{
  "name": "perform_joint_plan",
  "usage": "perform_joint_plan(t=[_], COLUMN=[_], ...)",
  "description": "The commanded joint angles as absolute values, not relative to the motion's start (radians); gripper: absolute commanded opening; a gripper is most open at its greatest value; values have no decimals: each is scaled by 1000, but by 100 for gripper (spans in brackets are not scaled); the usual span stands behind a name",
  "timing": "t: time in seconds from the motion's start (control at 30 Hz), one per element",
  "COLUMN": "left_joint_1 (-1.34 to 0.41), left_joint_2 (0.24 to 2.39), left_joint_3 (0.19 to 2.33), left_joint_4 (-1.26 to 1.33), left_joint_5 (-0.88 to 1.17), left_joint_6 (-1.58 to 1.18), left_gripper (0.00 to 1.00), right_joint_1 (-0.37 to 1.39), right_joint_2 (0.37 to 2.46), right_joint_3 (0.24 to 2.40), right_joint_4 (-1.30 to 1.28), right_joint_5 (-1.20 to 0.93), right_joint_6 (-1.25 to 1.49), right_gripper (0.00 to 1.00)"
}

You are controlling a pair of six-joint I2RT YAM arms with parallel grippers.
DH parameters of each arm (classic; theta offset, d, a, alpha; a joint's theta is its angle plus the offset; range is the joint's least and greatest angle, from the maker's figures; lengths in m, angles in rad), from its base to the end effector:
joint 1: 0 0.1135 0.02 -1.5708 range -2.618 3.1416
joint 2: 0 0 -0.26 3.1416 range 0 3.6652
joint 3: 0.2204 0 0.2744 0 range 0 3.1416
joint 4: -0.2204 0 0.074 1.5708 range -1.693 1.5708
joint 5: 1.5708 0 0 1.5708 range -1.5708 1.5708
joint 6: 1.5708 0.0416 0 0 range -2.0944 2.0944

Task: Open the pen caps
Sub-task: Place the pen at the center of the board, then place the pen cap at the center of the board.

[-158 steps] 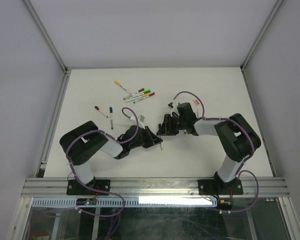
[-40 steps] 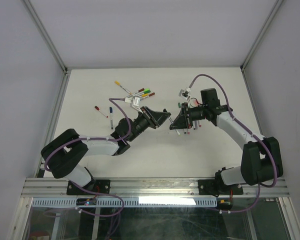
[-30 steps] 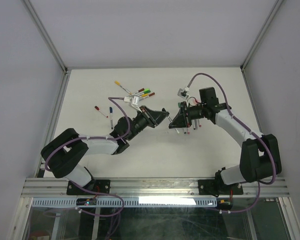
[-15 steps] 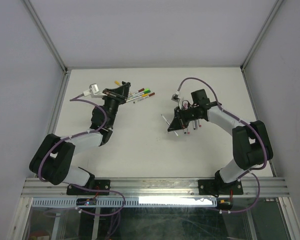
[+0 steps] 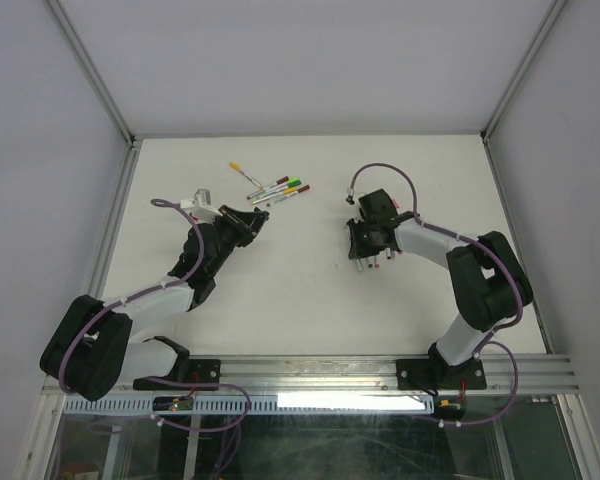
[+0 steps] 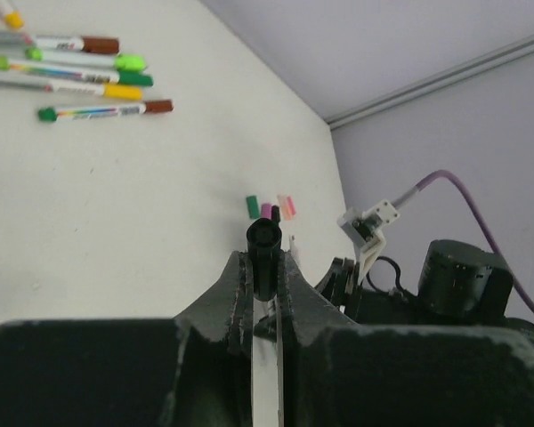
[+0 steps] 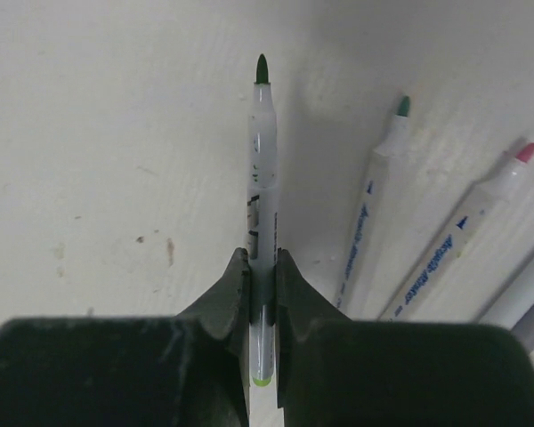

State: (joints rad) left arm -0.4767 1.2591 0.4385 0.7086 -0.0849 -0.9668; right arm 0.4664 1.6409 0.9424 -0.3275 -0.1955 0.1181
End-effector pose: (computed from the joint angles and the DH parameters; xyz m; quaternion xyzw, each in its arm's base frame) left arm 0.2517 -0.1260 0.1931 -0.2081 0.7158 -0.4162 0.5207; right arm 0.3013 0.1607 0.1484 -0.1919 0.9395 0.1672 0.2293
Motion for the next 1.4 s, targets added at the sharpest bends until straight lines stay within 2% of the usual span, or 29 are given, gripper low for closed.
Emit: perform_joint_plan(t=[0.0,0.17,0.3,0.43,0.8,1.07,1.23,1.37], left_joint_1=[-484,-506,-520,-532,-596,-612,-650,-687], left_joint_2=[1177,1111,1079,1066,1108,1220,1313,1415], left_joint_3=[396,320,283,269,285,331,400,482], left_joint_4=[633,615,606,604,634,734,747,744], left_joint_5=[-48,-75,-89,-103,-88,89,116,110], left_joint_6=[-1016,-1052,-1068,-1075,-1054,-970,-937,-927], left_gripper=[0,0,0,0,0,0,0,0], right_joint_1=[481,490,492,493,492,469,410,317], right_joint_2=[1668,1685,1695,1697,1642,1517,1459,1429], right_joint_3=[987,1000,1009,1014,1023,1011,1012,1048], right_joint_4=[-304,-317,-334,-339,-333,-307,-310,-365], right_joint_5=[18,66,66,59,1,-97,-240,-502], right_joint_6=[182,169,164,158,139,88,67,-24], right_gripper=[5,11,24,32,33,36,36,37])
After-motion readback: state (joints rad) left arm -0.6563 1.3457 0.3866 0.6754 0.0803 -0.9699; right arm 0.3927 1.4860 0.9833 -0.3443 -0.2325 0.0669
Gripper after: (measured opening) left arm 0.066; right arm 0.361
